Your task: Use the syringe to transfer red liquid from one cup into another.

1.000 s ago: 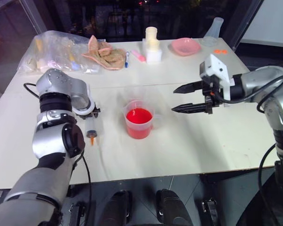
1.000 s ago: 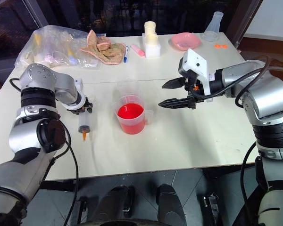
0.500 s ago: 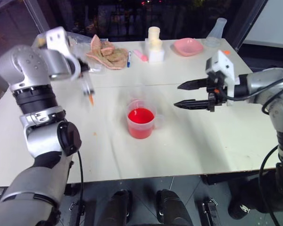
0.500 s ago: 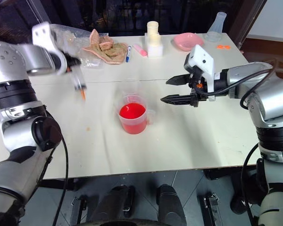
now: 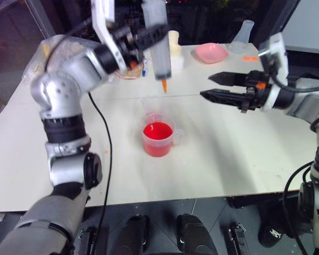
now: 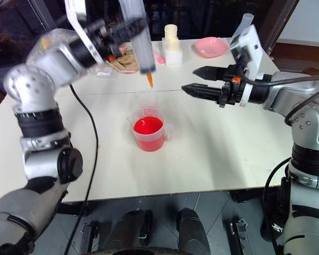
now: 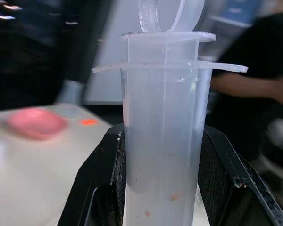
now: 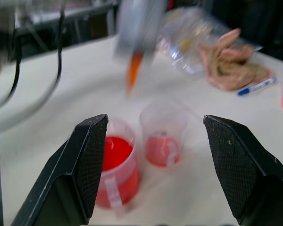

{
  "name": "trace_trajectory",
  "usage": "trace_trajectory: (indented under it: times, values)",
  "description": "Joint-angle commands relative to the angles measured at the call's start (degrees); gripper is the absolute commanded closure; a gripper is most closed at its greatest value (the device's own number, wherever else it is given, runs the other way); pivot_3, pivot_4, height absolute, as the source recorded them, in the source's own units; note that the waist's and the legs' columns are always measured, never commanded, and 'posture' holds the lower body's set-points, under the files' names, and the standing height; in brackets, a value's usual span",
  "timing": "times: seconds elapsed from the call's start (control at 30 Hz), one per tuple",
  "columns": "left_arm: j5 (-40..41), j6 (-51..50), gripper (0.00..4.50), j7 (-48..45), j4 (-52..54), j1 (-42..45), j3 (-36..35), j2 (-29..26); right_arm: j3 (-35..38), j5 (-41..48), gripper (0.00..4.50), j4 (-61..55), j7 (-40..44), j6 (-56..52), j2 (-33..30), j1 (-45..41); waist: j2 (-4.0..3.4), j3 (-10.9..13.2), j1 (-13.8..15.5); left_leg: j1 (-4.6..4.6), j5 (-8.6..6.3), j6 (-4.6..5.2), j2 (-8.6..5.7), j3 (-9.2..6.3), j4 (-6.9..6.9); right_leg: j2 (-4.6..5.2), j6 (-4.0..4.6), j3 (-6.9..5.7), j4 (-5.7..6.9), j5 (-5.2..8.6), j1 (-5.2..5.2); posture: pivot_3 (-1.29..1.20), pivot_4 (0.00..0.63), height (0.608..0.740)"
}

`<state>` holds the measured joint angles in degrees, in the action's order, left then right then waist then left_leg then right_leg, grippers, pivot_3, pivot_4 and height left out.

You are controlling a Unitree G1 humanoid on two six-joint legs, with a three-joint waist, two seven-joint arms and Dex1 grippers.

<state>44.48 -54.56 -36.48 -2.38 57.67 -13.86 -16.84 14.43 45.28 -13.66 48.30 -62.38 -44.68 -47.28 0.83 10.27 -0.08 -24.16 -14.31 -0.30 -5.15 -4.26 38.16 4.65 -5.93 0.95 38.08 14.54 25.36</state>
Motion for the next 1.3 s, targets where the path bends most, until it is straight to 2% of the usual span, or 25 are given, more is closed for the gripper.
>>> trace_trajectory:
  times: [0.03, 0.3, 0.63, 1.3]
  values:
    - [-0.7, 5.5, 3.00, -6.5, 5.6, -1.6, 3.9, -1.7, 4.0, 4.7, 1.15, -1.9, -3.2, -2.5, 0.1, -2.3, 0.03, 0.0, 0.2, -0.01, 0.00, 0.00, 0.00, -0.01, 0.01, 0.00, 0.00, 0.00, 0.00, 0.00, -0.01, 0.00, 0.150, 0.740]
    - [-6.0, 13.8, 3.00, -12.9, 8.4, -9.0, 11.0, -4.9, 6.5, 14.4, 1.15, -2.7, -12.0, -8.7, 3.5, -5.5, 0.00, 0.0, 0.4, 0.00, -0.14, 0.27, 0.00, 0.01, 0.02, 0.00, 0.02, 0.01, -0.04, -0.01, -0.03, 0.00, 0.150, 0.740]
    - [-10.0, 21.4, 3.00, -12.6, 9.8, -15.3, 13.2, -4.3, 7.2, 24.1, 1.15, -2.3, -23.1, -12.5, 7.5, -5.9, -0.01, 0.0, 0.6, 0.00, -0.18, 0.37, 0.01, 0.00, 0.02, 0.01, 0.02, 0.01, -0.07, -0.01, -0.04, 0.00, 0.150, 0.740]
    - [-13.5, 25.3, 3.00, -12.1, 10.1, -18.9, 15.7, -3.5, 1.1, 35.6, 1.15, -3.0, -32.4, -9.6, 11.0, -5.8, -0.01, 0.0, 0.5, 0.00, -0.20, 0.46, 0.02, 0.01, 0.02, -0.01, 0.02, -0.01, -0.07, -0.01, -0.06, 0.00, 0.150, 0.740]
